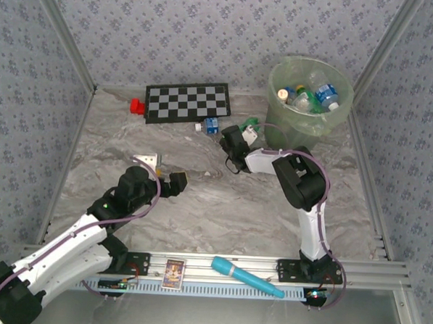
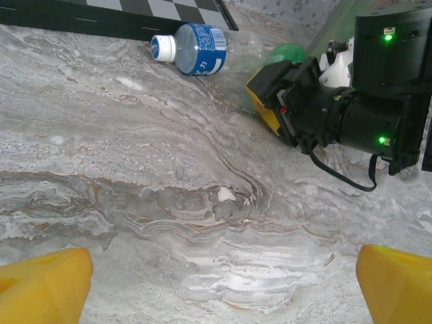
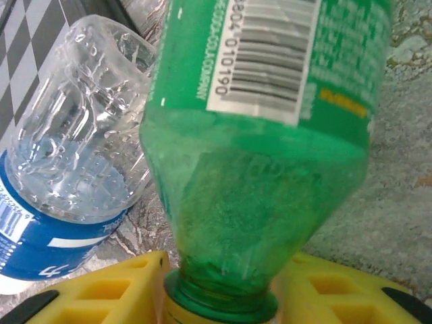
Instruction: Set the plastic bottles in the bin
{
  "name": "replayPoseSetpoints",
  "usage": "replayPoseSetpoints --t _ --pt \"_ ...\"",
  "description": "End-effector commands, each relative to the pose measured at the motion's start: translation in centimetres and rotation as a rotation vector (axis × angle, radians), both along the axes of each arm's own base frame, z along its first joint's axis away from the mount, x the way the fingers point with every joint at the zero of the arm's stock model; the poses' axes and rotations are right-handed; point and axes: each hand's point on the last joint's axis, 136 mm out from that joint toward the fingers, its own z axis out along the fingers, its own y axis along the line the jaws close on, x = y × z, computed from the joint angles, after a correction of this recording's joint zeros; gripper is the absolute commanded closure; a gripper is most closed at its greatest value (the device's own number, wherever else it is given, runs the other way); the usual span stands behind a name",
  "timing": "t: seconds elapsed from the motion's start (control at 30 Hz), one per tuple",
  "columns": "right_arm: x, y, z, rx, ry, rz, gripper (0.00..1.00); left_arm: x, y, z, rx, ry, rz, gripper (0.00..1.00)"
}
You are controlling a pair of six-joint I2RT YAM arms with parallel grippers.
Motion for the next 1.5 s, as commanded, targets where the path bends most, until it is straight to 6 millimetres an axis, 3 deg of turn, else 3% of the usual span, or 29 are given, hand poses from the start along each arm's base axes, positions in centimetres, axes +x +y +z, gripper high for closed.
replayPoseSetpoints --t 0.0,0.23,0.47,0.8,1.1,1.2,1.47 --pt "-1.1 -2.2 -2.5 -0.061 0.066 -0.035 0.67 0.1 -0.1 0.5 -0.018 -0.004 0.001 0.0" --pt "-2.6 -2.9 -1.0 -0.126 0.032 0.007 0.78 0.3 -0.3 0.6 -0.028 0.001 0.001 0.0" --pt "-5.0 -3.2 1.9 -0.208 -0.024 0.082 0.78 0.1 -0.3 0.8 -0.035 0.007 -0.001 0.0" --pt "-9.6 -1.4 6.5 -0.309 -0.115 0.344 0.78 0.6 0.0 2.8 -0.016 -0.026 0.014 0.0" --pt "-13.8 -0.9 12.9 -0.394 -0.227 0.554 0.78 1.0 -0.2 4.1 -0.024 -0.039 0.022 0.0" --pt "-15.0 -1.0 16.2 -0.409 -0.288 0.606 0.77 1.1 -0.5 4.3 -0.034 -0.04 0.017 0.0" --pt "-17.4 -4.8 25.7 -0.466 -0.405 0.612 0.78 1.0 -0.7 4.5 -0.044 -0.038 0.001 0.0"
